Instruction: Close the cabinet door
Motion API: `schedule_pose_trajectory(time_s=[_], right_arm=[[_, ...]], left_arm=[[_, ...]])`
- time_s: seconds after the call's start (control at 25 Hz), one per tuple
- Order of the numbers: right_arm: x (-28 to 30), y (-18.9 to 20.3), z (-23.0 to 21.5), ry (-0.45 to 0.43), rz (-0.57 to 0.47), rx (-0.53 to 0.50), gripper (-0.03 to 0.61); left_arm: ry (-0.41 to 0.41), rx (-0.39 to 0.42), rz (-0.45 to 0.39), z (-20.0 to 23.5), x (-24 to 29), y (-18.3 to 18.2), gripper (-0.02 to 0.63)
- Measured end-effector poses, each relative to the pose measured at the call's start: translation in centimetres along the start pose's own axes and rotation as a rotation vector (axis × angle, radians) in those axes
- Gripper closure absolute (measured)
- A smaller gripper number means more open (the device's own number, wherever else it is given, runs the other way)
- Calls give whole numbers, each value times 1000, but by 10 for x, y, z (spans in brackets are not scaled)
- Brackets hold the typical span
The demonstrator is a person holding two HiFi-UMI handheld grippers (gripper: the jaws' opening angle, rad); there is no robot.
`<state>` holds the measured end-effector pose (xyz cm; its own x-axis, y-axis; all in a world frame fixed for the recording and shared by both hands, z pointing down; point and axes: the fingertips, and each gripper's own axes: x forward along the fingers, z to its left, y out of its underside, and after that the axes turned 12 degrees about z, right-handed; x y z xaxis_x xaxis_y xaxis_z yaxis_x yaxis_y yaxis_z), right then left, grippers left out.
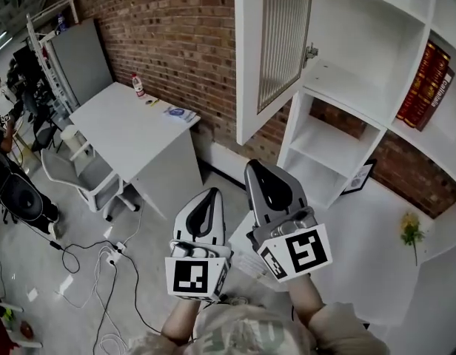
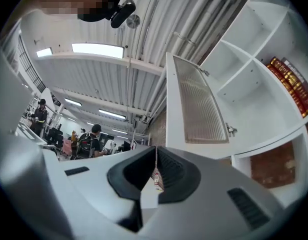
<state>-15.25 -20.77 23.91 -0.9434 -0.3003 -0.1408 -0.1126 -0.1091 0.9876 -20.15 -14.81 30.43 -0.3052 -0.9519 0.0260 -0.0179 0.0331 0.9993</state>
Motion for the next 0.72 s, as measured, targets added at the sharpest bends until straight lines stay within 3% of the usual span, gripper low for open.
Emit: schedule_pose_trajectory(time_s=[0.12, 0.16, 0.2, 0.24, 0.44, 0.72], right_arm=[[11, -13, 4, -25, -11, 3, 555], [17, -22, 4, -29, -22, -2, 506], [23, -33, 2, -26, -36, -15, 386], [30, -44, -1, -11, -47, -37, 350], [55, -81, -20, 129, -72, -148, 350], [80, -69, -33, 217, -27, -161, 368]], left_arm=[[2, 4, -3, 0, -3, -1, 600], [3, 5, -4, 0, -3, -2, 600], [3, 7, -6, 0, -4, -2, 600], [3, 8, -8, 1, -4, -2, 600], [10, 7, -26, 2, -3, -5, 600], [42, 8, -37, -2, 4, -8, 600]])
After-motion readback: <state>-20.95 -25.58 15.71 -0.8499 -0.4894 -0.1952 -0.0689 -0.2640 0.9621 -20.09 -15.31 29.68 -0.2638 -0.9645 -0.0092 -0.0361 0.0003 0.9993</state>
